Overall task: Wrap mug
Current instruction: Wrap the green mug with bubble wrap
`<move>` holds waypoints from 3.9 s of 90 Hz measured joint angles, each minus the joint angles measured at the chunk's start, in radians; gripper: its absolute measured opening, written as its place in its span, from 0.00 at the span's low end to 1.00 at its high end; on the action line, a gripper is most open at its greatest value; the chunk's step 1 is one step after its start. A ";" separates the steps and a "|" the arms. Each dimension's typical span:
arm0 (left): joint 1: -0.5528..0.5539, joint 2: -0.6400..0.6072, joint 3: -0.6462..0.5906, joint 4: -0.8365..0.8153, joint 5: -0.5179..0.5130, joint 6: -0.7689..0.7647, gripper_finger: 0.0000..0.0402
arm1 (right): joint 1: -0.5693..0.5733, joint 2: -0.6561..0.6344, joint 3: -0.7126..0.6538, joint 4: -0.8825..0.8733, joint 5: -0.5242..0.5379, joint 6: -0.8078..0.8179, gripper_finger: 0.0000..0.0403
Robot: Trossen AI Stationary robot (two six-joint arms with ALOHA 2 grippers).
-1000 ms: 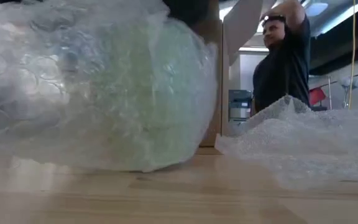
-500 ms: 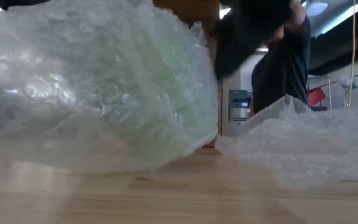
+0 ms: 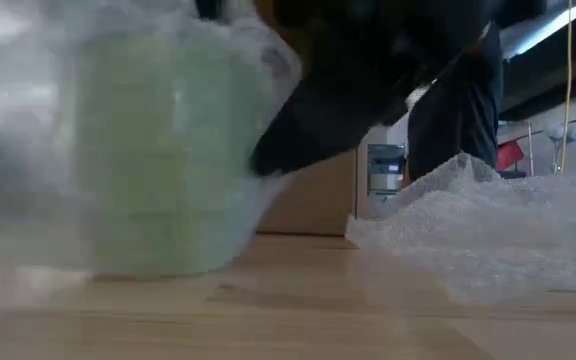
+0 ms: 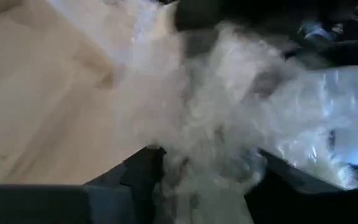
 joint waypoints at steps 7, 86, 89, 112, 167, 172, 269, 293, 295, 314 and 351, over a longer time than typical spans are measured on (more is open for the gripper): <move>0.025 0.026 0.040 -0.065 0.052 -0.004 0.42 | -0.004 0.035 0.001 0.041 0.025 0.001 0.41; 0.038 -0.122 0.107 -0.528 0.183 -0.046 0.42 | -0.014 0.063 0.084 -0.005 -0.056 -0.021 0.41; 0.041 -0.126 0.107 -0.536 0.205 -0.047 0.42 | -0.014 0.063 0.087 -0.012 -0.060 -0.022 0.41; 0.032 -0.096 0.082 -0.538 0.297 -0.080 0.42 | -0.013 0.063 0.092 -0.030 -0.063 -0.023 0.41; 0.053 -0.002 0.154 -0.572 0.291 -0.099 0.42 | -0.013 0.063 0.091 -0.034 -0.063 -0.027 0.41; 0.053 -0.018 0.178 -0.614 0.283 -0.092 0.42 | -0.013 0.063 0.091 -0.038 -0.063 -0.027 0.41; 0.038 -0.031 0.246 -0.682 0.192 -0.003 0.42 | -0.013 0.063 0.090 -0.042 -0.074 -0.027 0.41; 0.024 0.040 0.200 -0.560 0.192 -0.004 0.42 | -0.013 0.063 0.090 -0.043 -0.074 -0.027 0.41; 0.024 0.043 0.201 -0.555 0.193 -0.001 0.42 | -0.013 0.063 0.090 -0.042 -0.074 -0.027 0.41; 0.024 0.005 0.202 -0.579 0.198 -0.003 0.42 | -0.013 0.063 0.090 -0.045 -0.074 -0.027 0.41; 0.012 -0.184 0.253 -0.750 0.199 0.007 0.42 | -0.013 0.063 0.090 -0.056 -0.074 -0.027 0.41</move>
